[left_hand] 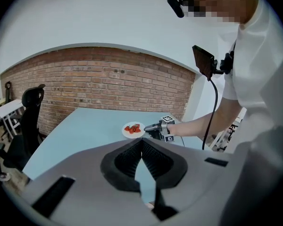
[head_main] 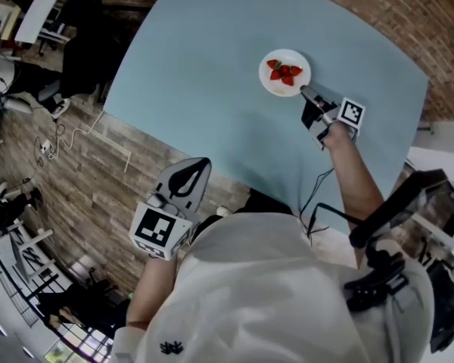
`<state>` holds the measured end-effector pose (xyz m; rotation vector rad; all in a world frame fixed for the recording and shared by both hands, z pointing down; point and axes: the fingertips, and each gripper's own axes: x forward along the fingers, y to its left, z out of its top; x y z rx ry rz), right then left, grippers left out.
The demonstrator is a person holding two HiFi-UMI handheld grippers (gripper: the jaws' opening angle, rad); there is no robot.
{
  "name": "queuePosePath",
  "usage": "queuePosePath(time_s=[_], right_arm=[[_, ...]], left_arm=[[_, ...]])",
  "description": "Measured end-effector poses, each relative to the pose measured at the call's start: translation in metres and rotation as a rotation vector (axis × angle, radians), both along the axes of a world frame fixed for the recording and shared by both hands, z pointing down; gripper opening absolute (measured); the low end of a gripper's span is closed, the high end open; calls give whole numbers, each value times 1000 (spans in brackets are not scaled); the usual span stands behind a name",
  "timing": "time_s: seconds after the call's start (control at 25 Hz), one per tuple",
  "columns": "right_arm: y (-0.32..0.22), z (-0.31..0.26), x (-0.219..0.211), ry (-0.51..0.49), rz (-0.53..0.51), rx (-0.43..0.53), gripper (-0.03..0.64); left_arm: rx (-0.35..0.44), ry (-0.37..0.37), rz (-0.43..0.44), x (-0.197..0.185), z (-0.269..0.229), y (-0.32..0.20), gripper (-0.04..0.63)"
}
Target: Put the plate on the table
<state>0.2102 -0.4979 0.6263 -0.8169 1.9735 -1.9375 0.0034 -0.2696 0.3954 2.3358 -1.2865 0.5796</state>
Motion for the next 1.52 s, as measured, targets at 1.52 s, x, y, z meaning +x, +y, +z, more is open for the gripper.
queuePosePath(time_s=[1.52], right_arm=[[-23, 48, 11, 676, 44, 45, 115]], left_arm=[[-71, 101, 32, 1, 7, 17, 2]])
